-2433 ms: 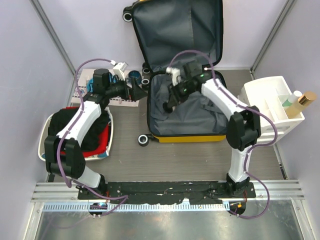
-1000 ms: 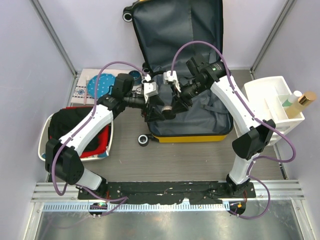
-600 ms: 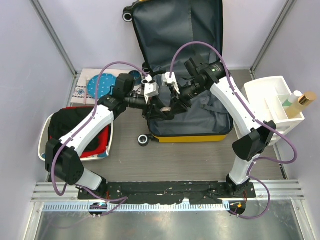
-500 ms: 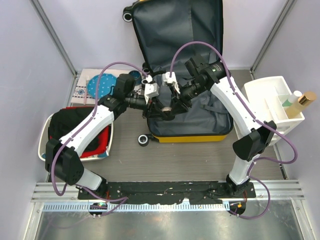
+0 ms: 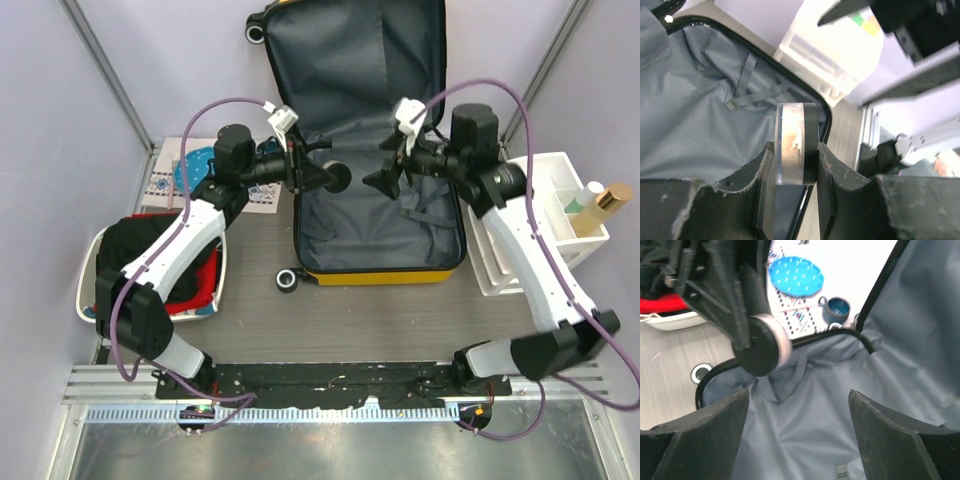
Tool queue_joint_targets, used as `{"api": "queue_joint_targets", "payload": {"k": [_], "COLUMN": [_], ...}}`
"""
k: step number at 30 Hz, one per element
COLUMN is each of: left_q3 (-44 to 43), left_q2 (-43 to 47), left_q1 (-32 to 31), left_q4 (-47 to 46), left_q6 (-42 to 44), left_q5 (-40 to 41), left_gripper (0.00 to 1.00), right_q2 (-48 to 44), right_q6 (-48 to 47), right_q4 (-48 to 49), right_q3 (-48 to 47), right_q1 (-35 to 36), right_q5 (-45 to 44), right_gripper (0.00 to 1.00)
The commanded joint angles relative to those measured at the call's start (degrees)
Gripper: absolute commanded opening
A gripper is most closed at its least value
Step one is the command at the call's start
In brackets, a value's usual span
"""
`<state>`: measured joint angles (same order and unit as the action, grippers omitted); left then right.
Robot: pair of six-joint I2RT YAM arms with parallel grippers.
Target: Open, take out, and arrange the luggage
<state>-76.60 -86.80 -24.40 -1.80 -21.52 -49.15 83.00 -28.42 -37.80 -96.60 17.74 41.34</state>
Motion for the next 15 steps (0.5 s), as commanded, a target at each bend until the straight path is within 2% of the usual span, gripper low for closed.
{"api": "queue_joint_targets", "payload": {"k": [1, 2, 8, 15], "left_q3": [-2.95, -1.99, 0.13, 2.06], "left_q2": [-1.0, -0.3, 1.64, 3.04], "left_q1": [-0.21, -0.47, -0.91, -2.05], "left_q4": [-11.97, -12.6, -15.25, -17.27], "left_q6": [-19.34, -19.79, -20.23, -19.44], "left_q5": [3.88, 4.66, 5.64, 3.0], "left_gripper": [0.0, 0.0, 0.0, 0.0], "right_q2": [-9.95, -10.92, -12.6, -10.85], "right_q6": [-1.86, -3.64, -15.06, -18.32], "right_q4": [27.41, 30.48, 30.51, 31.56], "right_q3": [14.9, 16.51, 20.48, 20.84], "right_q1": [2.56, 3.35, 8.27, 10.56], "right_q5": [-1.53, -1.88, -3.11, -5.48], "right_gripper": [0.89, 0.91, 0.92, 0.92]}}
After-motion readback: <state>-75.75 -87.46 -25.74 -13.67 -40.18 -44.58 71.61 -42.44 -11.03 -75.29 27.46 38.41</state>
